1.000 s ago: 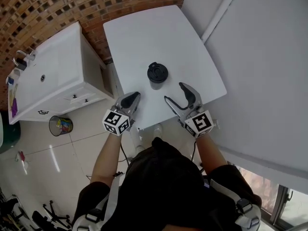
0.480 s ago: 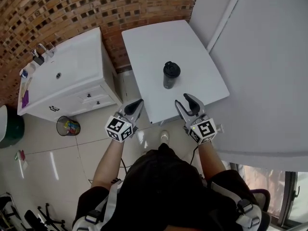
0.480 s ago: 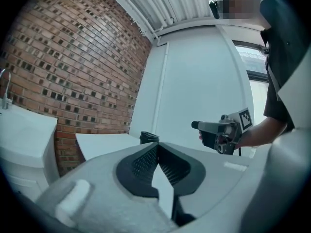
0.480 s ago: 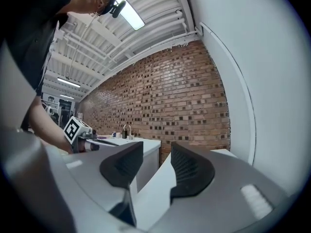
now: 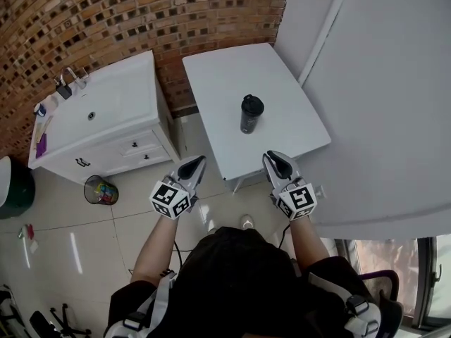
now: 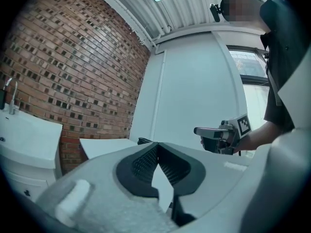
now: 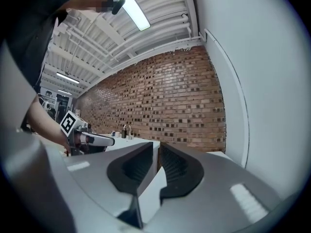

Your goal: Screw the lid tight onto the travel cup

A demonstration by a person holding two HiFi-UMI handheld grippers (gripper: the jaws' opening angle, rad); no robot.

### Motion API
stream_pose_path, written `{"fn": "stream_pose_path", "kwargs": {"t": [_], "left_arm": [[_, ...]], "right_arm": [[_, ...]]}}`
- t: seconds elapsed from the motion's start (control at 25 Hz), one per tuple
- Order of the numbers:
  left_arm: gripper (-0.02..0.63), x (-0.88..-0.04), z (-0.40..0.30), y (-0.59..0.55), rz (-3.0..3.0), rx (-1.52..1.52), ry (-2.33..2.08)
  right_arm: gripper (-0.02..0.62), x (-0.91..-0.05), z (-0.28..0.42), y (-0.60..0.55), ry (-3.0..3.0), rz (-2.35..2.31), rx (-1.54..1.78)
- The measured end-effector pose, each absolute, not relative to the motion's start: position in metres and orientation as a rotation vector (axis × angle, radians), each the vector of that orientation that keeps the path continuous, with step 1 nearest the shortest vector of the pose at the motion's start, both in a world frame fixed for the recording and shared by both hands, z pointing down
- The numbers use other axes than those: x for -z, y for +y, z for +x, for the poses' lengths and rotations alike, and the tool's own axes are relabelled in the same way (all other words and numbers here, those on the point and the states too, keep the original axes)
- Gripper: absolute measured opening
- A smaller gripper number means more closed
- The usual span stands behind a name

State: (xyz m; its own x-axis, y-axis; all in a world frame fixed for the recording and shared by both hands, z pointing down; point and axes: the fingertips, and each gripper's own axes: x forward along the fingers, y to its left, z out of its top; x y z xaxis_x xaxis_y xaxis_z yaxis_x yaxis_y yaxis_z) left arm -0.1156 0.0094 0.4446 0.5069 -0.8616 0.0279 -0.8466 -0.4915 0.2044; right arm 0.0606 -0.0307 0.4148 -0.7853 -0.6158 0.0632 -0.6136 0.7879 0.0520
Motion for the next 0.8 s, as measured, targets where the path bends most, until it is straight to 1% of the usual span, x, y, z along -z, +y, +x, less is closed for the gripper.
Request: {"fn": "stream_pose_path", "kwargs": {"t": [0.36,0.52,0.8], "left_arm": [[0.002,-0.434,-0.110,0.021,2.495,0.178,-1.609],[0.002,-0.425,-0.097,0.014,2.521,0.184,-1.603],[0.002,-0.428,-0.077,0.011,2.571,0.155,-1.564]], "right_arm": [[0.002,-0.411,0.083,-0.023,-2.941,0.969,0.008],[0.002,-0.410,0.094,-0.031,-2.955,0.970,-0.023],[0.001,-0.410,0.091,-0.033,-2.986,0.928,-0.009]]}}
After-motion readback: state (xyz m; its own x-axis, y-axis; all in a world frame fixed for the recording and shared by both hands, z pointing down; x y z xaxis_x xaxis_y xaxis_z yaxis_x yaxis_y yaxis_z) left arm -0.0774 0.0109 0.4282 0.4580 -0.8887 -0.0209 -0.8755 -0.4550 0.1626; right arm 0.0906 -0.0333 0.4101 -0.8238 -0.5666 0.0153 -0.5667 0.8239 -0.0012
